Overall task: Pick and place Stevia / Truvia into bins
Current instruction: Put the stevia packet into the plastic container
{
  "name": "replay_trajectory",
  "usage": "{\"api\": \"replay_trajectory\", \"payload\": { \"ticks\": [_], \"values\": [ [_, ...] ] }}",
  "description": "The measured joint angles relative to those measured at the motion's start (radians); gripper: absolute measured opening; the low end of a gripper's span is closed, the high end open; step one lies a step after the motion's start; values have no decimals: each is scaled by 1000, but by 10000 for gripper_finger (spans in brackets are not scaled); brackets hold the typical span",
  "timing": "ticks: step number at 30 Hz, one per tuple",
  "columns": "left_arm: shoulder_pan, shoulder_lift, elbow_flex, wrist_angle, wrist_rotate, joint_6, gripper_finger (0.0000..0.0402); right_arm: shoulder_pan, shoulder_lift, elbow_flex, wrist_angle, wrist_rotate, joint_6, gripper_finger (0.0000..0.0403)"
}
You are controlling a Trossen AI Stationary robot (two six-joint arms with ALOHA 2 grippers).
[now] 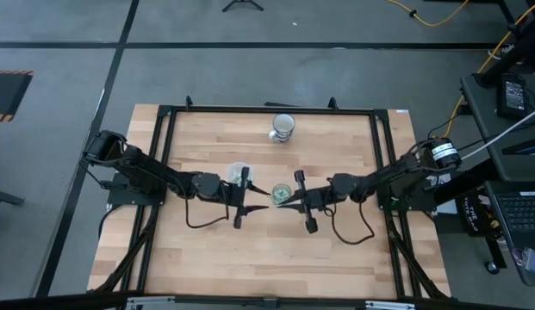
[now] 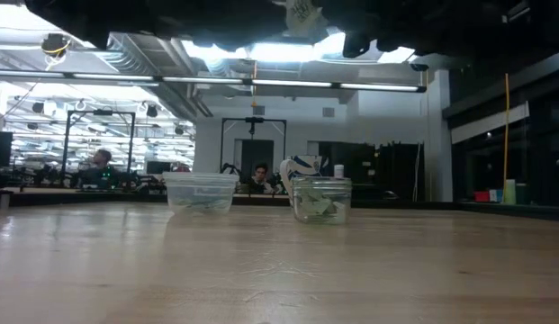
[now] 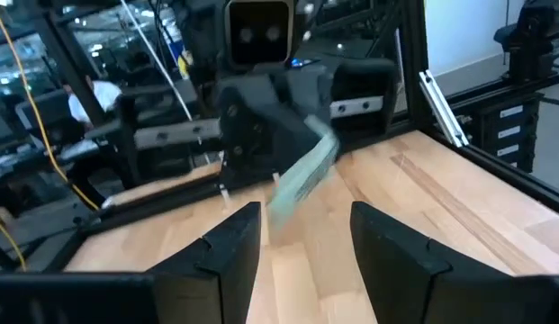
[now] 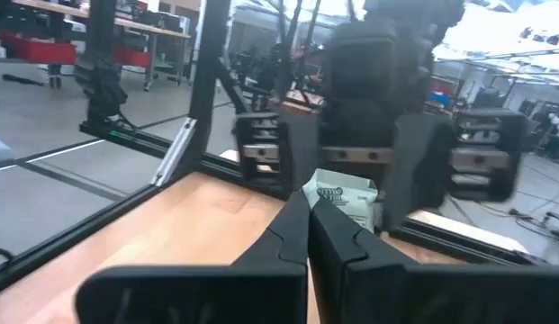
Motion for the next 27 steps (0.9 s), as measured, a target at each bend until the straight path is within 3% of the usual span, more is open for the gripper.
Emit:
{"api": "replay_trajectory", "payload": {
  "ticks": [8,20,27],
  "values": [
    [30,0,16,-1,12,11,169,-32,0,0,0,-54,25,0],
    [65,0,16,-3,226,-61,168,-36,0,0,-1,-52,27,0],
    [63,0,16,-4,260,-61,130,-36,0,0,-1,-52,27,0]
  ]
}}
